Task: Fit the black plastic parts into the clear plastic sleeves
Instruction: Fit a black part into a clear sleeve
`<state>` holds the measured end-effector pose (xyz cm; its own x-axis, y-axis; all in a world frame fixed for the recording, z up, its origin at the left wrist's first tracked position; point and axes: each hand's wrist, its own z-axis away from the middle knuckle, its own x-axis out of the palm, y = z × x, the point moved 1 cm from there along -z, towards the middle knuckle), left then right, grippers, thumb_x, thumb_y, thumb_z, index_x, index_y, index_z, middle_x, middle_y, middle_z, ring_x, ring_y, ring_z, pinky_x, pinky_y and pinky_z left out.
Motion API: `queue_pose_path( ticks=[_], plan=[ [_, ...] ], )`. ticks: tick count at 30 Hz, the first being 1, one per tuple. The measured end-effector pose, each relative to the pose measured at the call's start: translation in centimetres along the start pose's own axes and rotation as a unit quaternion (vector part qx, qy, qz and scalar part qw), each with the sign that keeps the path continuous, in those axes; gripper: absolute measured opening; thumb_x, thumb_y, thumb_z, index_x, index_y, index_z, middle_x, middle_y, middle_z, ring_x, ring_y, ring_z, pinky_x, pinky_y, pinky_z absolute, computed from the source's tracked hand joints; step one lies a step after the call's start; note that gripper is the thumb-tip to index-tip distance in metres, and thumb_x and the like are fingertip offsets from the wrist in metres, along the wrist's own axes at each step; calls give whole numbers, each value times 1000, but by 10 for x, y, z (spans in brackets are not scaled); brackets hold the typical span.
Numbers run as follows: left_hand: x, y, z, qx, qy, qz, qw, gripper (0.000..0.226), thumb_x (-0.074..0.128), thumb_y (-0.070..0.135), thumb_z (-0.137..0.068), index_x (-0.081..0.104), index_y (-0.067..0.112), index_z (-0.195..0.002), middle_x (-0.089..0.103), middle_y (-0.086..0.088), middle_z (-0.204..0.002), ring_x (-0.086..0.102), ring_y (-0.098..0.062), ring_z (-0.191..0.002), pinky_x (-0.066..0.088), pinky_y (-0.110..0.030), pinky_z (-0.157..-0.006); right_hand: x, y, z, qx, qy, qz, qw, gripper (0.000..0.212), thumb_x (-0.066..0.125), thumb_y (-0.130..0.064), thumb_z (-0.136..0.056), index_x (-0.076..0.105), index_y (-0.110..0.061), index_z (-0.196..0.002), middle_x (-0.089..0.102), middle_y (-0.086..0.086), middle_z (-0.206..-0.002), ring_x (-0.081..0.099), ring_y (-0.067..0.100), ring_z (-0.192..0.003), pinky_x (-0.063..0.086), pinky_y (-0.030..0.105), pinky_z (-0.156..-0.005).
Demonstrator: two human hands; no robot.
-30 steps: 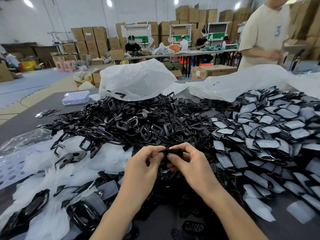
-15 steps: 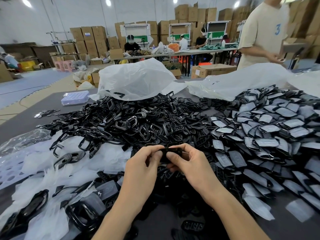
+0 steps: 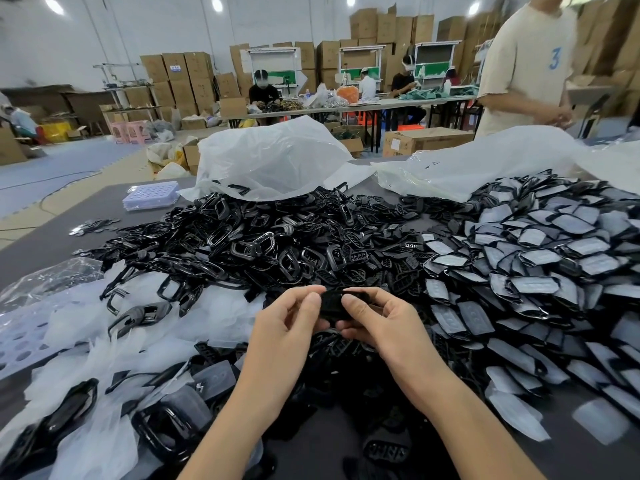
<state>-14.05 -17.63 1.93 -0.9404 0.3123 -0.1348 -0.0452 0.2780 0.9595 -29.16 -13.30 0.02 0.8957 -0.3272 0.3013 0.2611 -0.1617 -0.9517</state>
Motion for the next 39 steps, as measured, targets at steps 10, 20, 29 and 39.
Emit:
queue_pose_path(
  ticks=[10,20,29,39],
  plan=[
    [2,-6,2,73,35,-139,987,19,65,23,-95,68,41,-95,68,18,-88,65,-4,-83,48,-12,-72,0,2,1,-28,-11,103,994,9,75,-12,-91,70,-16,-98,78,2,-80,76,17,-74,56,19,-66],
    [-72,-11,-17,-2,61,-646,761,39,50,39,-98,51,19,-132,55,-5,-122,55,-27,-112,43,-37,-93,1,0,3,-37,48,92,994,7,72,-13,-94,67,-13,-99,76,6,-77,71,10,-65,53,14,-61],
    [-85,-8,-28,11,60,-662,747,12,40,23,-104,47,21,-94,50,7,-83,56,-22,-76,32,-32,-69,3,-5,6,-43,54,105,992,6,71,-15,-95,67,-15,-99,76,7,-79,72,10,-66,52,13,-62],
    [-87,-11,-25,0,56,-629,775,27,48,37,-102,52,21,-123,60,0,-116,61,-23,-105,45,-35,-85,4,-5,6,-35,56,89,994,7,71,-14,-94,67,-14,-99,75,5,-75,71,10,-65,52,14,-60]
  ],
)
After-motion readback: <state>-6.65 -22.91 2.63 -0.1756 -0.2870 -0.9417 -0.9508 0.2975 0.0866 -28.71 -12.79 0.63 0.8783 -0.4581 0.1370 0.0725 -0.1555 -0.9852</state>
